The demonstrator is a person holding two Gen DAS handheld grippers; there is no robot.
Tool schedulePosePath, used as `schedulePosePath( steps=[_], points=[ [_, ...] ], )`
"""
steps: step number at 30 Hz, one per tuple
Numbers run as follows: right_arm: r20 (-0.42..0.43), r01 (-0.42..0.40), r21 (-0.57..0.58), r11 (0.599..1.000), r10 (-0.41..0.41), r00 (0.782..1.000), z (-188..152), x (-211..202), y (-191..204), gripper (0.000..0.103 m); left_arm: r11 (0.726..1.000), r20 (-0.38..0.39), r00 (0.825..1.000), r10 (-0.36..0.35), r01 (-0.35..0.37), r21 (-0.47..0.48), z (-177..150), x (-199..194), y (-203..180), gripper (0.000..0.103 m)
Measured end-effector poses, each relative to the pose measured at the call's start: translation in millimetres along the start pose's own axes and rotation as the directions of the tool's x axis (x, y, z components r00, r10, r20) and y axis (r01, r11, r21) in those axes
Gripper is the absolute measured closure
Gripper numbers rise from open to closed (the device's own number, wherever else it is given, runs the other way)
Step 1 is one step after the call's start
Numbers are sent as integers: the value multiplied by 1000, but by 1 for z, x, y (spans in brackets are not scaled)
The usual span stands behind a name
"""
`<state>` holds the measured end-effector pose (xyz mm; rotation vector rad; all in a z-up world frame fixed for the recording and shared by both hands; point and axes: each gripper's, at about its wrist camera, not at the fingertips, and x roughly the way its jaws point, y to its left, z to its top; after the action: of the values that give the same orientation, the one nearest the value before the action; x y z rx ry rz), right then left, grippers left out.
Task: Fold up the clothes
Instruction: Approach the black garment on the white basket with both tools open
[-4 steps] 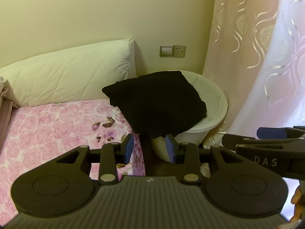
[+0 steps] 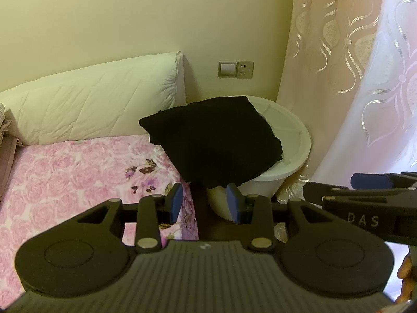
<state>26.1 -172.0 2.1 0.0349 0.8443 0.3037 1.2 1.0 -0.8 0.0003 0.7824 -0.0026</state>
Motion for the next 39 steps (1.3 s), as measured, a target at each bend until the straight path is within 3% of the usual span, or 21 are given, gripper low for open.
schedulePosePath(
  steps=[39],
  points=[
    [10, -4, -21, 1000, 4, 1000, 9, 17, 35, 27, 1000, -16, 1000, 6, -6, -23, -3, 4, 38, 70]
  ],
)
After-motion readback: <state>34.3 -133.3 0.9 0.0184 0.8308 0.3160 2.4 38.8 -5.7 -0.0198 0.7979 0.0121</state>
